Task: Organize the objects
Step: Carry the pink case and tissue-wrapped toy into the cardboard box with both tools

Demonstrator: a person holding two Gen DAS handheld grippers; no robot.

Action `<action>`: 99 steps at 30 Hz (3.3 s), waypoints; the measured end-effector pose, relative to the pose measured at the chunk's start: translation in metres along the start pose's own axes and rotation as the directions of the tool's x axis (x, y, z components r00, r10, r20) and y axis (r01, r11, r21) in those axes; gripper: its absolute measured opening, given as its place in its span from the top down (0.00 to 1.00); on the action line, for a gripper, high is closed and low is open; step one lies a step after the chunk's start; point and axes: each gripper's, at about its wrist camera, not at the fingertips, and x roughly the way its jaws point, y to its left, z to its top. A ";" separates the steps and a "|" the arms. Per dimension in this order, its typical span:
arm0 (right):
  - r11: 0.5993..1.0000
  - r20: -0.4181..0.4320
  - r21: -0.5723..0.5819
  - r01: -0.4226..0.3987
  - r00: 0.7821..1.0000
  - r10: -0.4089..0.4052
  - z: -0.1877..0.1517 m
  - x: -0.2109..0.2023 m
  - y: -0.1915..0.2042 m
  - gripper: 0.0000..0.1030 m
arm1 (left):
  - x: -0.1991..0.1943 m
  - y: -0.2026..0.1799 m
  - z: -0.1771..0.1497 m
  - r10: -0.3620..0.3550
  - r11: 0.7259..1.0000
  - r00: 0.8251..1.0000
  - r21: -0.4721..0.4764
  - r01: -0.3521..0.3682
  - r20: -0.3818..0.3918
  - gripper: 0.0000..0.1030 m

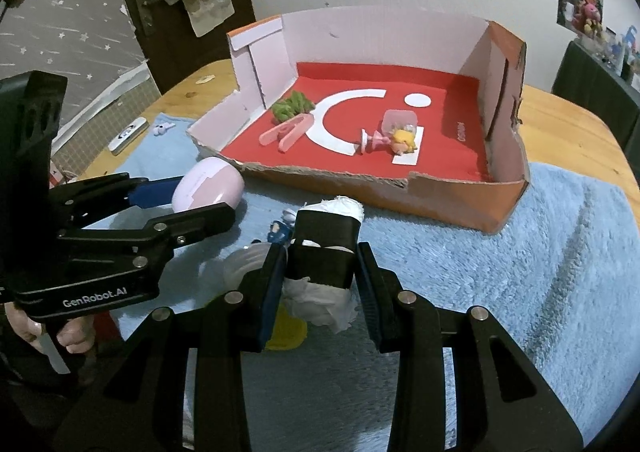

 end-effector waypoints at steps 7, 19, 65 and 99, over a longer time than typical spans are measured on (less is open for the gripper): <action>1.000 0.022 -0.002 -0.025 0.999 0.025 0.004 -0.008 0.003 0.67 | -0.007 -0.001 0.005 -0.013 1.000 1.000 -0.007 0.014 0.017 0.52; 0.999 0.053 0.008 -0.046 0.998 0.046 0.011 -0.015 0.002 0.67 | -0.011 -0.001 0.016 -0.016 1.000 0.999 -0.012 0.016 0.039 0.52; 0.999 0.001 -0.013 0.047 0.999 -0.047 0.072 0.017 -0.035 0.67 | 0.028 0.001 0.076 -0.047 0.999 0.999 -0.007 0.047 -0.001 0.52; 0.998 -0.208 -0.035 0.052 0.976 -0.058 0.077 0.070 -0.055 0.67 | 0.098 0.011 0.082 -0.049 0.999 0.986 -0.008 0.048 -0.162 0.52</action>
